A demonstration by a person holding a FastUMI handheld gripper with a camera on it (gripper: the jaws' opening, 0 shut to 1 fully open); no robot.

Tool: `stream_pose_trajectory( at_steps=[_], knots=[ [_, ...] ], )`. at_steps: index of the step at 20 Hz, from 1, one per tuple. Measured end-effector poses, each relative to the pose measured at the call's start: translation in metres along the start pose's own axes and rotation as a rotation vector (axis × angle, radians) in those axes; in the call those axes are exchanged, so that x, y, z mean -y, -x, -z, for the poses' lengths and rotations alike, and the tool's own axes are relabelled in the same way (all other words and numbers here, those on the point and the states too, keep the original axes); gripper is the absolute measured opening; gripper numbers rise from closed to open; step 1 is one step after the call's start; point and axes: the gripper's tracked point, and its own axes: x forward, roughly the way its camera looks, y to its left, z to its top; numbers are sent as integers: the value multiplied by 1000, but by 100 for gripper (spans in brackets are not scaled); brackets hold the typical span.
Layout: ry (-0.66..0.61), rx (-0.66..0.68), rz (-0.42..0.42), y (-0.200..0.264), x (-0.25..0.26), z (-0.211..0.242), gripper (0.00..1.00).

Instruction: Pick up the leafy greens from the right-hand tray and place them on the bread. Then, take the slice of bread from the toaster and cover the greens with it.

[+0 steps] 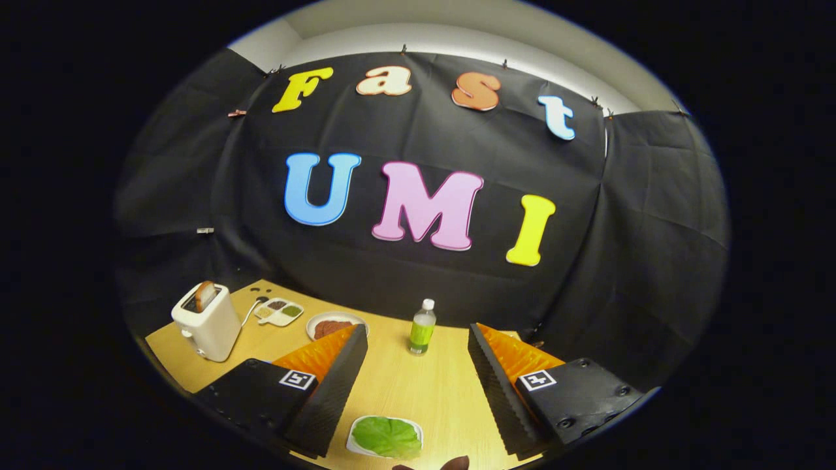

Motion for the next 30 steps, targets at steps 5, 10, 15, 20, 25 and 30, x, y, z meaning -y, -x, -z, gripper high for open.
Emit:
stream_pose_trajectory(
  at_steps=[5, 10, 15, 20, 25, 30],
  knots=[
    [48, -211, -126, -15, -19, 92, 97],
    [88, -400, -207, -25, -31, 185, 94],
    [64, -557, -292, -34, -41, 251, 92],
    [70, -666, -351, -49, -51, 294, 89],
    [117, -756, -392, -54, -56, 327, 87],
    [90, -818, -389, -52, -58, 341, 67]
  ],
)
